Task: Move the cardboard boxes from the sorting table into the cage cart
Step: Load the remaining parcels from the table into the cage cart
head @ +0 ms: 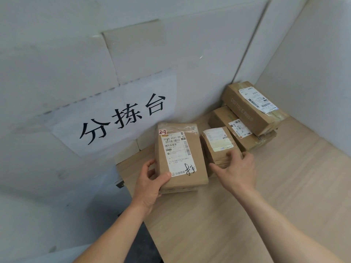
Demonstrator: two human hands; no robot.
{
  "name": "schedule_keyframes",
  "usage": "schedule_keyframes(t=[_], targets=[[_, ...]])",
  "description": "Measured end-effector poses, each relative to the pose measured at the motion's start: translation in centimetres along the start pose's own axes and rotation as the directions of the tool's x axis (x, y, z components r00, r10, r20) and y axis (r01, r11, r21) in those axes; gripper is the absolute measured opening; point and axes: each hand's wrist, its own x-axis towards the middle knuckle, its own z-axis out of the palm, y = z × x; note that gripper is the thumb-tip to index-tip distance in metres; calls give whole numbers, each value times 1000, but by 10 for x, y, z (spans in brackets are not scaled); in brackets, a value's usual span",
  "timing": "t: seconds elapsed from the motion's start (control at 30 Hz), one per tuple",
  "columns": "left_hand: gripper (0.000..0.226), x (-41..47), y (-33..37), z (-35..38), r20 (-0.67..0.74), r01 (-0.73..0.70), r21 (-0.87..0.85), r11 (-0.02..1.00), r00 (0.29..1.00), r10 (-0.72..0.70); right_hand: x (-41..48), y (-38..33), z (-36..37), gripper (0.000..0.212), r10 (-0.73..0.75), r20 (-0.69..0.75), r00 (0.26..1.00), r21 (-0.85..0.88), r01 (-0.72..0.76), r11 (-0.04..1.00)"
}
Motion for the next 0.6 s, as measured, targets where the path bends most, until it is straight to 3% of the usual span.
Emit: schedule_keyframes(t=[0.2,0.4,0.6], targets=[[78,-2,0,-1,8,9,8,1000,1000,-9,-20,2,13,92,0,24,1000,49,-1,999],[97,-8,-3,0,41,43,11,999,998,-43,-26,9,17,88,-41,35,999,202,33,979],[89,-28,-3,1,29,-16,-1,1000,999,16,-49,20,8,79,-47,-8,999,210,48,977]])
